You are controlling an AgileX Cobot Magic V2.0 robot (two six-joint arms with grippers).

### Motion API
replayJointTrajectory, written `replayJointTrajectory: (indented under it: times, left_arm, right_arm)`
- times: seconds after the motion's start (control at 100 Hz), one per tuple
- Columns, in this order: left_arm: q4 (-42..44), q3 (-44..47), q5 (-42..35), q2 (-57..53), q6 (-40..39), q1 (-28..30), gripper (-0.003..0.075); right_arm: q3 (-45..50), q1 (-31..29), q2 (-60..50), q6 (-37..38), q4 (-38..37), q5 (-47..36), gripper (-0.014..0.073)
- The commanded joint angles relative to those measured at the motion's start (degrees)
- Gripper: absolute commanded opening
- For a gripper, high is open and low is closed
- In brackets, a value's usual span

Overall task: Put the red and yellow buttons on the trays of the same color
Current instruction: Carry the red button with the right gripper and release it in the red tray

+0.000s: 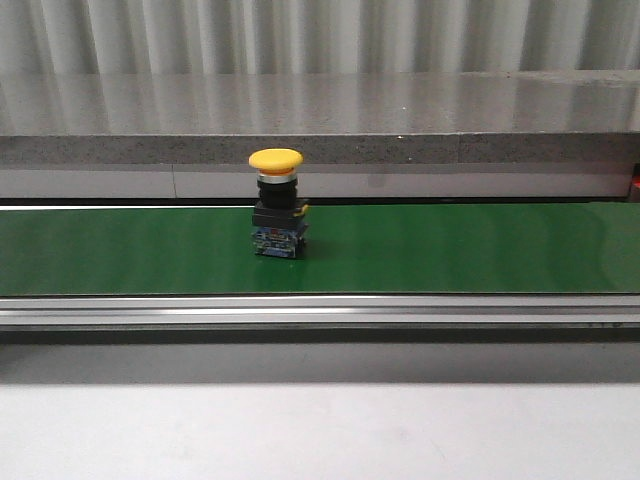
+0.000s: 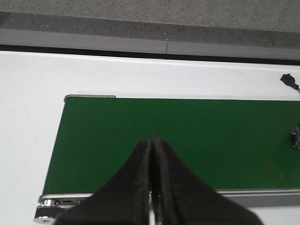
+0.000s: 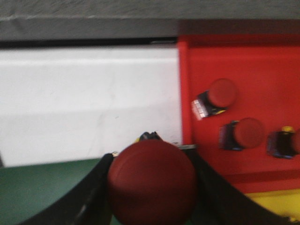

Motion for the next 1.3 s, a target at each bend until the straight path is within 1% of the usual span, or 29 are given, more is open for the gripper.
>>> replayJointTrajectory:
  times: [0.0,0.1,0.18,0.39,0.55,0.67,0.83,1.22,1.29]
  left_arm:
    - [-0.65,-1.51,-3.8,-0.22,0.09,-0.61,-0.002]
    - [-0.65,-1.51,-3.8,-0.22,0.09,-0.61,-0.002]
    - [-0.65,-1.51,-3.8,-0.22,0.09,-0.61,-0.002]
    - [-0.65,-1.51,-3.8,-0.22,0.09,-0.61,-0.002]
    - [-0.65,-1.51,-3.8,-0.22,0.09,-0.61,-0.002]
    - [-0.65,-1.51,-3.8,-0.22,0.09,-0.61,-0.002]
    - [-0.65,-1.51,-3.8,-0.22,0.09,-0.61,-0.002]
    - [-0.65,-1.51,-3.8,-0.22,0.09,-0.61,-0.002]
    - [-0.65,-1.51,-3.8,-0.22,0.09,-0.61,-0.002]
  right_arm:
    - [-2.84,-4.67,-0.59,0.23,-0.85,-5.28,0.0176]
    - [-4.41,-9.27,2.85,1.21,-0.44,-9.24,0.0176]
    - [-6.76,-11.97,6.42,1.27,-0.3,-10.46,0.0176]
    - [-14.37,-15.42,16.89,1.94,-0.02,-11.08,0.0176]
    - [-19.98,-16.06,23.58,1.94,-0.02,-10.26,0.0176]
    - [-22.15,-16.06,26.79,1.97,0.39,-10.09,0.0176]
    - [-22.31,-16.12,29.48,1.97,0.71,-11.4,0.0176]
    - [-22.31,-16.18,33.86,1.97,0.8,-11.59,0.0176]
    - [-22.31,-16.22,34.07,1.97,0.8,-11.27,0.0191]
